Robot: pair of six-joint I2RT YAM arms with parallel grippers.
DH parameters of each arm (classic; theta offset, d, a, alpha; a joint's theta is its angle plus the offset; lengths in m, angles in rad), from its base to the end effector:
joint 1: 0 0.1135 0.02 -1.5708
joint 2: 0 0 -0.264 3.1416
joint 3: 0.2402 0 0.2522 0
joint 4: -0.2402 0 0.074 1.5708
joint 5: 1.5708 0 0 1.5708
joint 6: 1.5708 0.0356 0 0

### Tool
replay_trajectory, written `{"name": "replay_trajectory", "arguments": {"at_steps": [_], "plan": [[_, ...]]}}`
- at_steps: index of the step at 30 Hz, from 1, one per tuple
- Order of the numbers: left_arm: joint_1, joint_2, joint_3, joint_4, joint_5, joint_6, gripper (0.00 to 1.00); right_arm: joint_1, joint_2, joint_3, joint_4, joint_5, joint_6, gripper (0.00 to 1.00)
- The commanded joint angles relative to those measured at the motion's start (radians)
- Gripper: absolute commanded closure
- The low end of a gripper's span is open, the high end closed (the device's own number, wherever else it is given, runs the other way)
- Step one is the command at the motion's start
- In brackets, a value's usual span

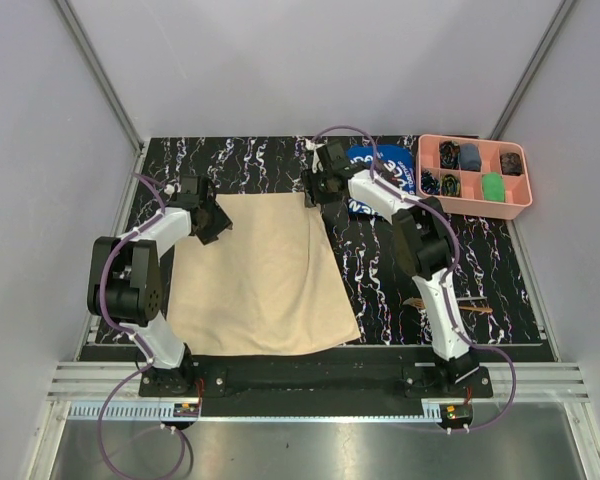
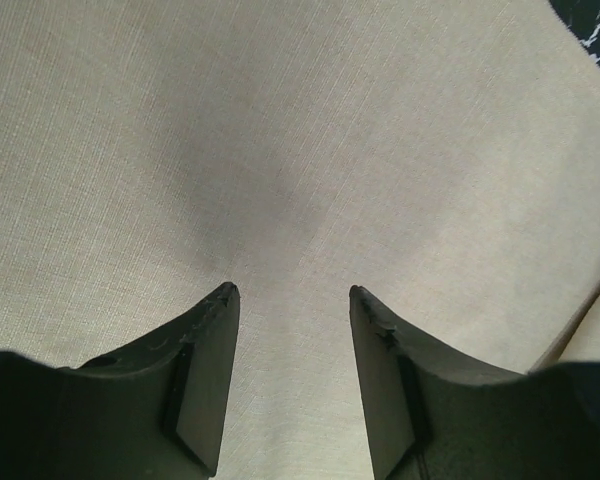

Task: Fold the napkin into a case and place the utensils inside
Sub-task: Flatten out the crumpled napkin at the center of the board.

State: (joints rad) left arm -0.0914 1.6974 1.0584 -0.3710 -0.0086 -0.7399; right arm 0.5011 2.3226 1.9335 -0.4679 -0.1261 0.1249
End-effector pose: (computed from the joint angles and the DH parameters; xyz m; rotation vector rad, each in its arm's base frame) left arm 0.3426 -0.0311 0.1846 -0.8345 2.4728 -0.2932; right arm 0.4550 0.2543 0.1863 -0.5181 2.4113 0.4312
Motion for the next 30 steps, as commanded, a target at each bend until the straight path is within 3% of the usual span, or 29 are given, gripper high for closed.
{"name": "replay_trajectory", "arguments": {"at_steps": [1, 3, 5, 9, 12, 16, 20, 22, 24, 26, 27, 30], "plan": [[0.002, 0.001, 0.008, 0.07, 0.012, -0.018, 0.49, -0.004, 0.043, 0.082, 0.037, -0.038, -0.039, 0.43], [0.002, 0.005, 0.009, 0.072, 0.01, -0.021, 0.49, -0.004, 0.061, 0.091, 0.037, -0.037, -0.039, 0.5], [0.002, 0.005, 0.009, 0.076, 0.012, -0.027, 0.5, -0.004, 0.07, 0.104, 0.035, -0.037, -0.037, 0.51], [0.002, -0.008, 0.009, 0.075, 0.012, -0.032, 0.5, -0.004, 0.07, 0.123, 0.009, -0.014, -0.039, 0.83], [0.004, -0.021, 0.014, 0.069, -0.014, -0.035, 0.5, -0.007, 0.022, 0.127, -0.052, 0.077, -0.048, 0.97], [0.009, -0.021, 0.015, 0.067, -0.027, -0.046, 0.5, -0.035, -0.1, -0.028, -0.049, 0.186, -0.05, 1.0], [0.022, 0.004, 0.035, 0.055, -0.034, -0.058, 0.48, -0.05, -0.15, -0.093, -0.029, 0.267, -0.087, 0.94], [0.035, 0.033, 0.07, 0.029, -0.047, -0.073, 0.48, -0.049, -0.152, -0.065, -0.064, 0.293, -0.087, 0.71], [0.042, 0.07, 0.11, -0.014, -0.057, -0.081, 0.48, -0.049, -0.164, -0.047, -0.101, 0.278, -0.074, 0.42], [0.061, 0.097, 0.138, -0.046, -0.06, -0.081, 0.47, -0.044, -0.178, -0.045, -0.104, 0.232, -0.026, 0.25], [0.065, 0.128, 0.168, -0.06, -0.059, -0.082, 0.47, -0.036, -0.183, -0.045, -0.101, 0.2, -0.016, 0.2], [0.085, 0.2, 0.228, -0.115, -0.044, -0.085, 0.46, -0.018, -0.16, -0.047, -0.074, 0.099, 0.027, 0.23]]}}
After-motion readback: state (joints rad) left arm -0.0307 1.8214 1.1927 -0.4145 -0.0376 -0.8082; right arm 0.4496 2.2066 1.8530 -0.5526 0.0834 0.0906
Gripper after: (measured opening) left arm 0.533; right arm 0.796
